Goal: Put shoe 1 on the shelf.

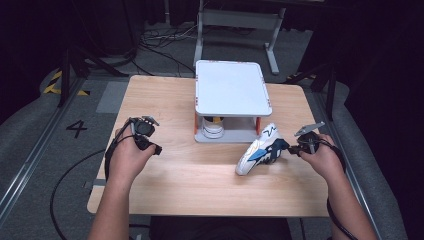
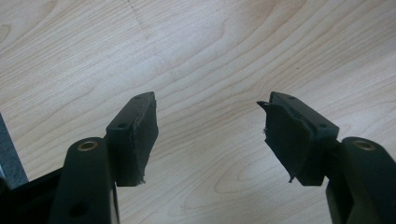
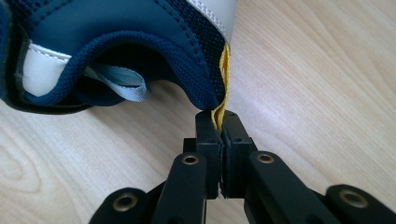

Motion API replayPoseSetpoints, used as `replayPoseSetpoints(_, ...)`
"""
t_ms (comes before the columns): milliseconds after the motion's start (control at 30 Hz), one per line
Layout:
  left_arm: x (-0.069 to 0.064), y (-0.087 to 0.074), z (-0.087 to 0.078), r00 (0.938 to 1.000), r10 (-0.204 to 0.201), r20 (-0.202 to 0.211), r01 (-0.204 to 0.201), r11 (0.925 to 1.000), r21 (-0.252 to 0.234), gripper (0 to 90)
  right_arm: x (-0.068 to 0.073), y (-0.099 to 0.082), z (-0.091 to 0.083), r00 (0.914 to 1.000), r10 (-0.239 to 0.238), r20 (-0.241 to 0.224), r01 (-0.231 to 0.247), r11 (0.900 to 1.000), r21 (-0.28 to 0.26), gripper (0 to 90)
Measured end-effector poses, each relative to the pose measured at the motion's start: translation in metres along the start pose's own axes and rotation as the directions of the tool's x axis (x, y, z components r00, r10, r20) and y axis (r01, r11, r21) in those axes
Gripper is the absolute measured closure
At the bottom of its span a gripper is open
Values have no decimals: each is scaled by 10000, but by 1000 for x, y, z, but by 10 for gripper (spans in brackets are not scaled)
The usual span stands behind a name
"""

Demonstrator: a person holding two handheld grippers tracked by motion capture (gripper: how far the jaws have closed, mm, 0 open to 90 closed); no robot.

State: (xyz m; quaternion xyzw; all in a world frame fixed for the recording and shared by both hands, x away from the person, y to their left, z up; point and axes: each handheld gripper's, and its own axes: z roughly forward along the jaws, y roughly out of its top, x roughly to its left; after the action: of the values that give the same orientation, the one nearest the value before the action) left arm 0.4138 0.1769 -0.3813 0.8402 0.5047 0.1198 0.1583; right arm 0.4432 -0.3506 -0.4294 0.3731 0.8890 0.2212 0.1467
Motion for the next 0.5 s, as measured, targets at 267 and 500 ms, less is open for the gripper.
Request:
replayPoseSetpoints(267,-5,13,4,9993,326,187,-325,9995,-42,351,10,-6,-16,9999,49,-105,-48,9998,176,879)
replayPoseSetpoints(500,-12,25,8,9978,590,315,-588,9982,-79,352,32,-9,-41,9997,-177,-150,179,9997,150,880)
